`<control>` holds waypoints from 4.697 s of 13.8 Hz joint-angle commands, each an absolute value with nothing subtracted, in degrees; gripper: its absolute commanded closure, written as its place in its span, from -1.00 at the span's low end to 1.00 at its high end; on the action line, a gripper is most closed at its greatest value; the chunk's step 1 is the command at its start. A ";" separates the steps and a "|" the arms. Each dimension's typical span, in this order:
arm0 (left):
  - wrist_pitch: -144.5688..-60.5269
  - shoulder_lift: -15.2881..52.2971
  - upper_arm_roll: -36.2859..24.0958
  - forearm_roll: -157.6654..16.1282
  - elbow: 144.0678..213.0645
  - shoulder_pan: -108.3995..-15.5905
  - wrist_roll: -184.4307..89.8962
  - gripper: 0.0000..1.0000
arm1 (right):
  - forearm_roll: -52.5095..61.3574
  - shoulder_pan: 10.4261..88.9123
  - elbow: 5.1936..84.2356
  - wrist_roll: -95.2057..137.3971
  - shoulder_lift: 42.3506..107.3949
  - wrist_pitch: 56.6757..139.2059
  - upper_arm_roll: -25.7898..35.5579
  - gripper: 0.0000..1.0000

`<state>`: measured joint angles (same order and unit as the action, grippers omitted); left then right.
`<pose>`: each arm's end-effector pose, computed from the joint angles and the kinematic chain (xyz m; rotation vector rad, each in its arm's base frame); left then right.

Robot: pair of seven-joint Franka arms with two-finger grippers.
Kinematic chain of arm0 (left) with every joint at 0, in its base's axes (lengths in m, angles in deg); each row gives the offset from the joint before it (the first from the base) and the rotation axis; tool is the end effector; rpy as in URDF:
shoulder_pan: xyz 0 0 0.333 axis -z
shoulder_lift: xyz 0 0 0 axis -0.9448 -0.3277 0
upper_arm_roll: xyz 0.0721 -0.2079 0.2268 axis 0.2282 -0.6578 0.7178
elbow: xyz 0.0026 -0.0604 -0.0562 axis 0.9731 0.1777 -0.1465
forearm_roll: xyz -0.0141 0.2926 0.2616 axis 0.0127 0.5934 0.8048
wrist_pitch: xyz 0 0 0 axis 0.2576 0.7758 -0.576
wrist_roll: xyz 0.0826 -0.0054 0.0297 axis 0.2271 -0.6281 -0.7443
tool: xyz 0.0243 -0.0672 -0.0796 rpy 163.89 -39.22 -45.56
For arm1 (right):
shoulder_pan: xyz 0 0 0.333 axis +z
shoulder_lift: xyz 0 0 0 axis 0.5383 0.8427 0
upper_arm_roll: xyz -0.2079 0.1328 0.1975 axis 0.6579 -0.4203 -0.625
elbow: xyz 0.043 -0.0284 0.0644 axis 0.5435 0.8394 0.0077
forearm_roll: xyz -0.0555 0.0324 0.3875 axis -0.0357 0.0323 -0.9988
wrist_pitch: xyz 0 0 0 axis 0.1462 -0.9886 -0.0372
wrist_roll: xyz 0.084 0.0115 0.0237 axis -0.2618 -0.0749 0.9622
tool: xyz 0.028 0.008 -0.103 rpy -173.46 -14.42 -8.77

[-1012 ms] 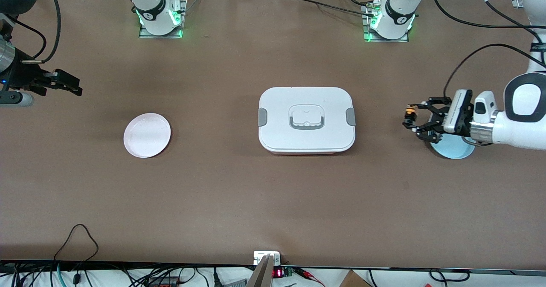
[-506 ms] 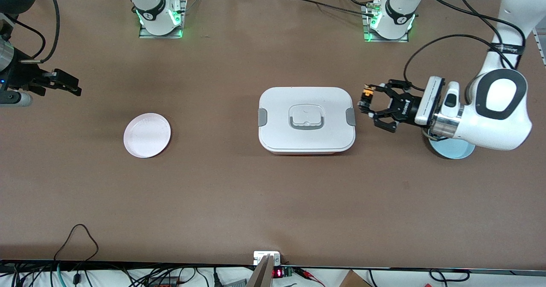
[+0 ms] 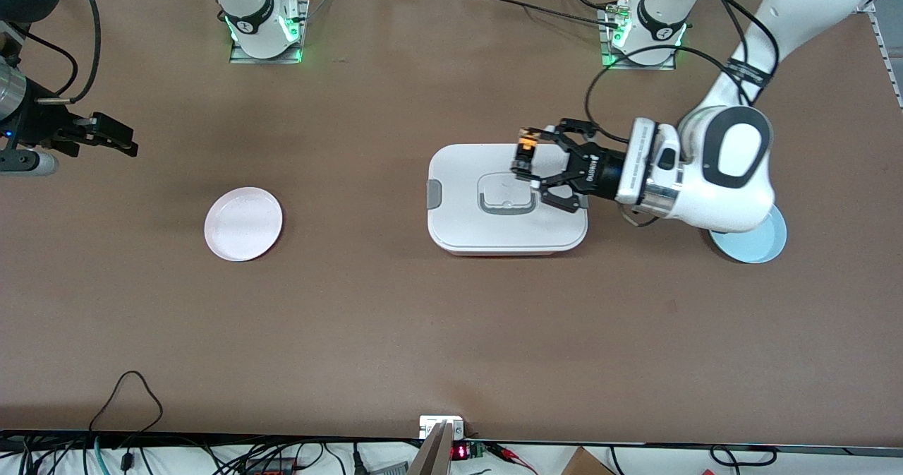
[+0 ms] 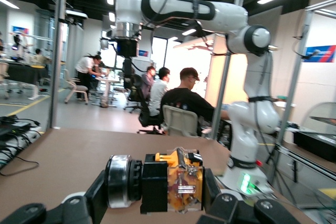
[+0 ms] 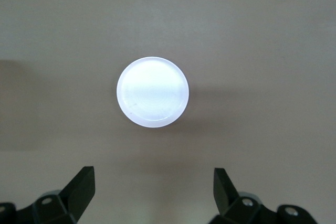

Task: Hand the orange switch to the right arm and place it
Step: 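Lift the orange switch and carry it over the white box, then reach the right gripper toward the orange switch held by the left gripper, then close the right gripper on the switch while the left gripper releases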

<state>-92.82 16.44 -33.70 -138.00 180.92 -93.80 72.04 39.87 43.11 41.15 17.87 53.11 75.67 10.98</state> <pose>0.5905 -0.2618 0.4129 1.1440 -1.2211 0.9387 0.5639 -0.0057 0.5691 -3.1186 -0.0182 0.1042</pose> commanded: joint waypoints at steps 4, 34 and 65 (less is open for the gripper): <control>-115.07 16.88 -47.69 -147.46 183.18 -93.99 72.65 1.00 | 28.71 43.99 40.79 18.26 53.51 71.37 10.86 -1.00; -118.63 16.70 -49.21 -151.51 184.59 -91.35 76.17 0.96 | -54.61 59.90 58.01 26.43 62.57 80.14 10.77 -1.00; -118.80 16.62 -49.12 -152.04 184.50 -91.17 77.40 0.93 | -64.55 68.17 56.61 26.27 65.12 86.21 10.77 0.54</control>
<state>-118.34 16.48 -48.62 -148.90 184.21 -91.00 75.03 -63.29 67.66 57.14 26.02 65.18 85.57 10.49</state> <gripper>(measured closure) 0.278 0.449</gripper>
